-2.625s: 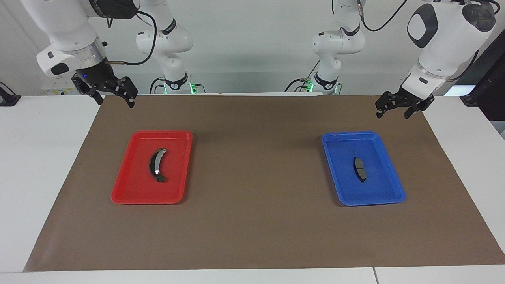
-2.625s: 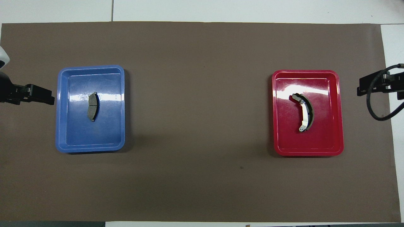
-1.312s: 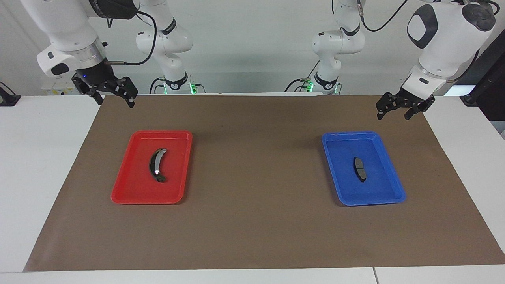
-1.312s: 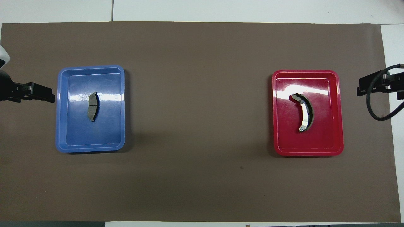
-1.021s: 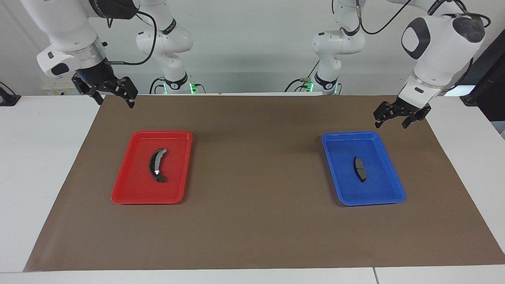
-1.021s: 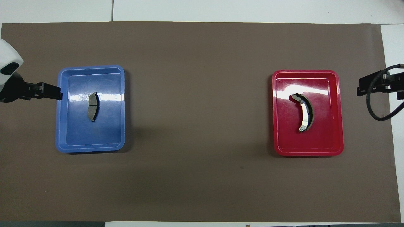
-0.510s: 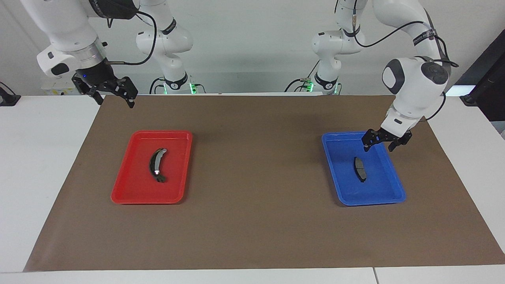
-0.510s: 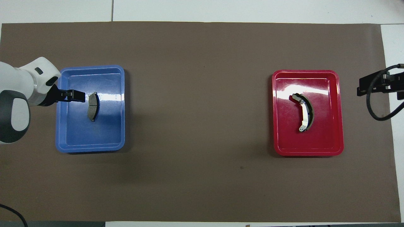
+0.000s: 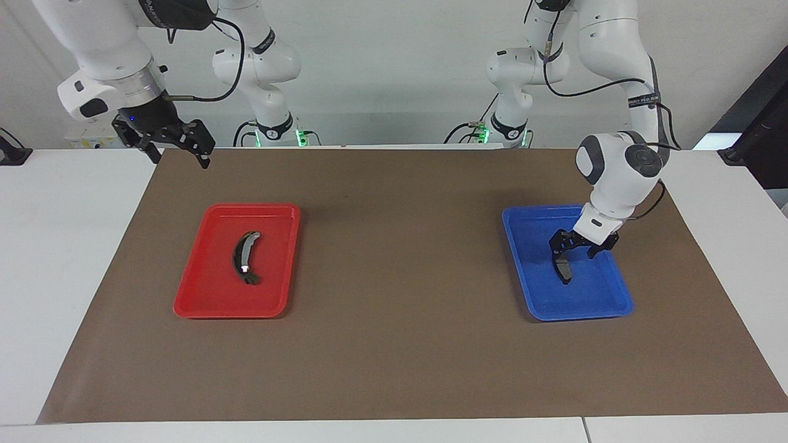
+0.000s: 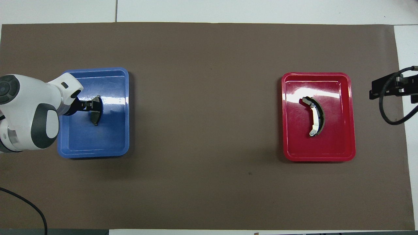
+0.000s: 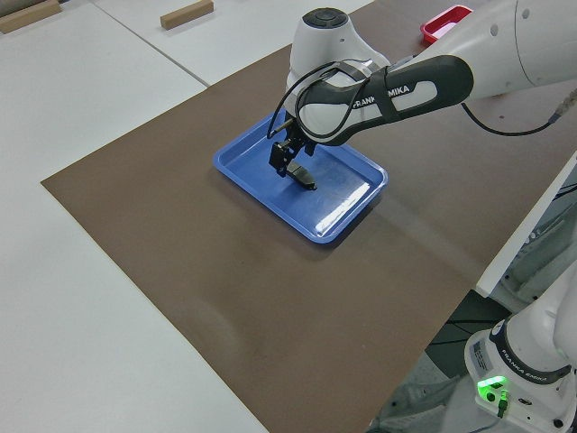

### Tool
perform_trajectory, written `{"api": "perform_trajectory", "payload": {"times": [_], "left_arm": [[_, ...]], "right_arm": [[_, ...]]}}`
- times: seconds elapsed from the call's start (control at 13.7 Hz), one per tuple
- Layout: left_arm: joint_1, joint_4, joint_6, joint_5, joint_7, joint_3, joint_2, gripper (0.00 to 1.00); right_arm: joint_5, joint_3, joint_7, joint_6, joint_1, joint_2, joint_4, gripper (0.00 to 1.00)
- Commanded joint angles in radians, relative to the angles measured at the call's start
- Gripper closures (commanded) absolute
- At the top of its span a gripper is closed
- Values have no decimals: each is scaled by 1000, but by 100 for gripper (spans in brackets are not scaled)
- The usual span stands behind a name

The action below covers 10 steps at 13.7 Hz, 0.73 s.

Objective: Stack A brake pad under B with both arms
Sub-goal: 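Reach the left gripper into the blue tray and grasp the dark pad, then lift the dark pad while the right gripper reaches the silver pad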

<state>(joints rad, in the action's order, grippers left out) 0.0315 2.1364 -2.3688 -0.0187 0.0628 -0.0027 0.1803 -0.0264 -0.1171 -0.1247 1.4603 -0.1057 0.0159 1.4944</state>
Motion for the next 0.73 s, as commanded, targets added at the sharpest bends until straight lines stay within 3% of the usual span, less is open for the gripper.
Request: {"api": "perform_trajectory", "payload": {"times": [0.0,0.22,0.51,0.58,0.66], "left_arm": [[4,14,-76,16,12,-5,30,3],[2,14,-159,16,14,-5,53,2],[-2,48,-162,16,5,-5,59,3],[4,43,-150,16,-18,-5,56,21],[7,39,-112,14,-96,-7,47,73]], "right_arm": [[-7,7,16,5,11,-8,13,0],[-7,7,16,3,11,-8,13,0],[-7,7,16,5,11,-10,13,0],[-7,7,16,3,11,-10,13,0],[-7,5,16,5,11,-8,13,0]]}}
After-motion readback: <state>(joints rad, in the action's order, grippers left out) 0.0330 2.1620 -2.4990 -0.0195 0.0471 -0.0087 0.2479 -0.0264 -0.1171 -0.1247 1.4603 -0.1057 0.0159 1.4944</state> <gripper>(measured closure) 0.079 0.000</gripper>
